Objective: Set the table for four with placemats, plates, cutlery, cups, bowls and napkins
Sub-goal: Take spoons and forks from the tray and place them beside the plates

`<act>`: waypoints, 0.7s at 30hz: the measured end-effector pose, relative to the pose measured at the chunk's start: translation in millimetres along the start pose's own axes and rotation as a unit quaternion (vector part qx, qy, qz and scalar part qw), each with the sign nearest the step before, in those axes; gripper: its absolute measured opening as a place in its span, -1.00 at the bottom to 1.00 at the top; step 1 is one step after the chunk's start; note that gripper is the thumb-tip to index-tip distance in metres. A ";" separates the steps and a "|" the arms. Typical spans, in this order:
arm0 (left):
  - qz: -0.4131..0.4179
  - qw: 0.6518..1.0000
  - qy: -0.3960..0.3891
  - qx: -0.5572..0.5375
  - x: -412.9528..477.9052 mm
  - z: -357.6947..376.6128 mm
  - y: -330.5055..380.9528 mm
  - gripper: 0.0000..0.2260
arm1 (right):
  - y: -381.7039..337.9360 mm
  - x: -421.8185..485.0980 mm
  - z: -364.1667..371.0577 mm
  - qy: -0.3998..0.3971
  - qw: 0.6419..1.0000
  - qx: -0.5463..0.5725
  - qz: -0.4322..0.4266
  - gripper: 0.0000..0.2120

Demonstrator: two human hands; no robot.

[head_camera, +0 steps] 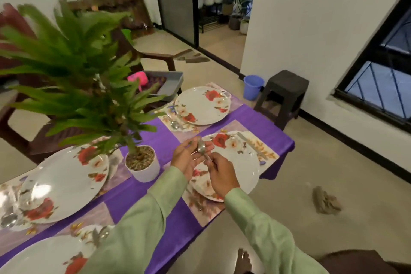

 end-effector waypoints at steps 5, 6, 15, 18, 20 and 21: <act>-0.025 0.999 0.036 0.011 30.1 58.8 -26.8 -0.69 | 44.2 54.1 -65.4 0.039 0.999 -0.020 -0.009 -0.85; -0.024 0.999 0.038 0.012 34.0 69.3 -29.6 -0.70 | 53.2 65.3 -77.6 0.047 0.998 -0.031 -0.005 -0.85; -0.024 0.996 0.065 0.051 74.4 94.8 -46.5 -0.84 | 123.6 148.2 -135.4 0.102 0.992 -0.060 0.046 -0.88; -0.027 0.996 0.075 0.040 91.5 94.1 -47.6 -0.83 | 143.2 169.1 -132.2 0.089 0.991 -0.090 0.051 -0.88; -0.030 0.995 0.088 0.032 101.9 91.9 -50.9 -0.85 | 155.5 180.9 -129.7 0.079 0.988 -0.120 0.060 -0.87; -0.034 0.995 0.094 0.028 105.7 91.2 -53.4 -0.85 | 163.9 186.7 -127.6 0.074 0.986 -0.134 0.069 -0.86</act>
Point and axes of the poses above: each hand's wrist, its own x-axis towards the middle knuckle, its own z-axis out of the palm, y = z × x, the point moved 8 cm from there along x, towards the middle knuckle, and after that the axes turned 7 degrees about y, right-handed, at the moved point
